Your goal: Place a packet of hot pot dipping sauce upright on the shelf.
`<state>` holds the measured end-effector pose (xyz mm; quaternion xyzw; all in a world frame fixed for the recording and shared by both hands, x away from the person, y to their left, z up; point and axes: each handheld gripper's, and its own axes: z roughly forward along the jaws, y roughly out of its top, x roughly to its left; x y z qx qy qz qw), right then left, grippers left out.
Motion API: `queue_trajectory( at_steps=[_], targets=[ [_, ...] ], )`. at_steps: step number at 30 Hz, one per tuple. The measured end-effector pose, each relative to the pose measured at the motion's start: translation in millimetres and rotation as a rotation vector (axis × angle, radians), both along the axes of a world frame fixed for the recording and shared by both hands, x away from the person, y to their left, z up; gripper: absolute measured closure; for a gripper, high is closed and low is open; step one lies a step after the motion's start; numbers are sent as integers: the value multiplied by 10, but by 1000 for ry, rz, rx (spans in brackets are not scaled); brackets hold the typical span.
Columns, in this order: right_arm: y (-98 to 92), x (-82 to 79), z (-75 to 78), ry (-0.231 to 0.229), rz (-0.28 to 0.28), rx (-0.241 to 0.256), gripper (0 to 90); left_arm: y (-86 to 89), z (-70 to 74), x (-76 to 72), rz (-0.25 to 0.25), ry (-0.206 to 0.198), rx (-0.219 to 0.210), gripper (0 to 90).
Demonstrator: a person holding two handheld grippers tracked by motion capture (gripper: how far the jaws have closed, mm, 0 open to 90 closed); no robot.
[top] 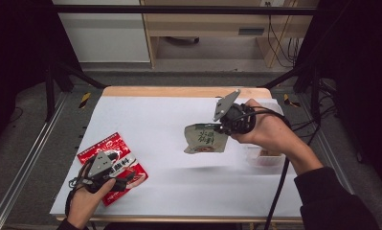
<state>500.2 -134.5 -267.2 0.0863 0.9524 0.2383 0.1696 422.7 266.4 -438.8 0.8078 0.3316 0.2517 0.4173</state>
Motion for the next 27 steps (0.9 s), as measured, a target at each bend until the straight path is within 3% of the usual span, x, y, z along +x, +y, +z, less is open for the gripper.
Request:
queue_trajectory(
  at_steps=[14,19,27],
  targets=[
    [-592,245,327,-64,-144,42,900,10,3,8,19,-14,13,83],
    [-773,316,329,-83,-183,56,900,23,7,7,27,-17,5,83],
    [-1059,418,209,-57,-246,41,900,26,5,12,27,-13,7,83]
  ],
)
